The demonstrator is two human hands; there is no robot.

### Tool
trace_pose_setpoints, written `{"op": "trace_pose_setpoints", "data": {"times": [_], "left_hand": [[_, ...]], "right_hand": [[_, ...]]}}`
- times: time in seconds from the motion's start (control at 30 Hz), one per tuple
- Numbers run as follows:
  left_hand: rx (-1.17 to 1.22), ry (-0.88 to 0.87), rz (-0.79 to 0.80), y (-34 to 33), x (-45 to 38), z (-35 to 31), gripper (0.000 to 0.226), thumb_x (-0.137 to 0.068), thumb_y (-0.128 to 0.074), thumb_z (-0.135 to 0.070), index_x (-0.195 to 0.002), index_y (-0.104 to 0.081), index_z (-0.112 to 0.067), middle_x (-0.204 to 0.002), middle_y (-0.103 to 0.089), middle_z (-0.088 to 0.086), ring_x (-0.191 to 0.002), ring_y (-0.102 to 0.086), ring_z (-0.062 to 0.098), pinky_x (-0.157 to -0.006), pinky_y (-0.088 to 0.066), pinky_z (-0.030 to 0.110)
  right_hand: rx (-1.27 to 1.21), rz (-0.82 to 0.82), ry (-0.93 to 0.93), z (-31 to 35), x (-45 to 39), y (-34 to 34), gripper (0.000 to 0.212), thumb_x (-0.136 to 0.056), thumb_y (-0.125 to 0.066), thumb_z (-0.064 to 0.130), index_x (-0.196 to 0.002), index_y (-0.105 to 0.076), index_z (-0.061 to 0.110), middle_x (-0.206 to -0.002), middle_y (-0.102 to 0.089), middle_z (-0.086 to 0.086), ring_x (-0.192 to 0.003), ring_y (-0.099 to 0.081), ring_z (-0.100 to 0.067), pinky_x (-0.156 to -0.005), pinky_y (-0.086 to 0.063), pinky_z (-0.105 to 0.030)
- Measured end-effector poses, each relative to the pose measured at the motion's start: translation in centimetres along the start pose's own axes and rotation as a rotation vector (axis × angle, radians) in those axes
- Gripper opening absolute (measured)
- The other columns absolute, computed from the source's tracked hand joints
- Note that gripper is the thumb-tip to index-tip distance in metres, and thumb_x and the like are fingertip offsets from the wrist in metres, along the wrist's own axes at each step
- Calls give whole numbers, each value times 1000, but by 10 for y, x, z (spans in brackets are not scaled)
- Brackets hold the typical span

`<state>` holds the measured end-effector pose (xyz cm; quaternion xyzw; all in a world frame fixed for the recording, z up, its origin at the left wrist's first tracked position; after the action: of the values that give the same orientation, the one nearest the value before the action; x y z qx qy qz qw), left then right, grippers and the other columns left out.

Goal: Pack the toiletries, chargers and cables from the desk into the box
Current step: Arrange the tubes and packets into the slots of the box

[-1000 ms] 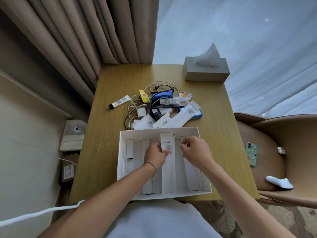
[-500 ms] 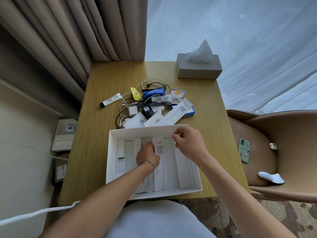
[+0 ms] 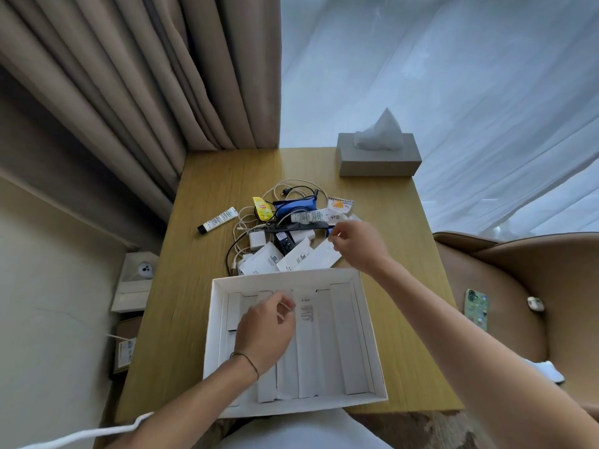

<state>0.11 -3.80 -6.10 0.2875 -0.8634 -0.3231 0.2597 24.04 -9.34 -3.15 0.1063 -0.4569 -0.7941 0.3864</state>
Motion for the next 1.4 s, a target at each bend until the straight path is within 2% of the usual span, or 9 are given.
{"op": "trace_pose_setpoints", "data": {"times": [0.23, 0.4, 0.6, 0.7, 0.83, 0.93, 1.07, 1.2, 1.4], "left_hand": [[92, -37, -73, 46, -23, -23, 15, -91, -64, -20, -87, -63, -34, -83, -69, -14, -78, -66, 0, -64, -57, 23], [137, -15, -131, 62, -29, -21, 20, -90, -64, -13, -86, -64, -33, -81, -71, -13, -78, -65, -1, -62, -54, 18], [166, -14, -159, 65, -23, -18, 21, -90, -65, -8, -86, -67, -28, -80, -72, -12, -78, -67, 1, -64, -53, 16], [158, -3, -152, 65, -27, -16, 20, -90, -65, -9, -87, -67, -28, -80, -72, -12, -78, -66, 0, -65, -54, 18], [138, 16, -137, 63, -42, -16, 21, -90, -63, -11, -85, -66, -31, -80, -71, -12, -76, -65, 0, -67, -56, 23], [121, 18, -129, 59, -60, -17, 22, -89, -63, -11, -82, -65, -31, -79, -70, -10, -74, -65, 4, -67, -55, 26], [2, 23, -83, 50, -92, -21, 19, -90, -61, -15, -81, -62, -32, -80, -66, -14, -75, -62, 7, -61, -48, 22], [-140, 87, 28, 35, -124, -26, 18, -86, -53, -15, -88, -61, -31, -85, -66, -12, -81, -63, 14, -68, -52, 29], [-409, 122, 184, 5, -156, -31, 25, -85, -55, -15, -108, -63, -23, -107, -67, 2, -99, -63, 26, -78, -51, 32]], "right_hand": [[296, 207, 115, -19, -39, -47, 41, -86, -56, 1, -118, -67, 24, -121, -69, 1, -109, -62, -21, -70, -45, -32], [491, 391, 277, -23, -53, -75, 61, -81, -56, -3, -132, -59, 29, -131, -57, 0, -103, -65, -27, -69, -49, -36], [637, 334, 408, -24, -60, -84, 60, -81, -63, 1, -137, -53, 22, -126, -53, -6, -90, -66, -30, -67, -55, -40], [611, 261, 436, -23, -61, -78, 51, -79, -65, 5, -127, -61, 21, -114, -62, -5, -95, -64, -28, -70, -48, -37], [660, 202, 458, -21, -60, -65, 24, -69, -65, 3, -85, -73, 20, -82, -72, -4, -89, -61, -25, -68, -32, -30], [596, 136, 426, -23, -62, -50, 21, -72, -65, 5, -86, -73, 19, -80, -70, -1, -85, -54, -20, -74, -31, -29], [367, 30, 313, -17, -60, -9, 8, -86, -69, 17, -93, -73, 17, -79, -66, 4, -71, -57, -11, -59, -45, -20], [174, -108, 221, -7, -42, 36, 15, -87, -71, 32, -86, -72, 18, -71, -67, 5, -58, -60, -14, -53, -55, -35], [-183, -151, 122, -1, 0, 62, 19, -86, -72, 34, -86, -74, 15, -81, -74, 1, -69, -68, -18, -63, -58, -46]]}}
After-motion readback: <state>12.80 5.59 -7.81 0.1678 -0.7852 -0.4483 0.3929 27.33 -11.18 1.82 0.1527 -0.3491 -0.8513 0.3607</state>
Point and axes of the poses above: each hand's wrist, its own x-axis away from the middle knuckle, its own y-axis out of the back of the hand, z = x × y, the point moved 6 cm from there along -x, towards the middle knuckle
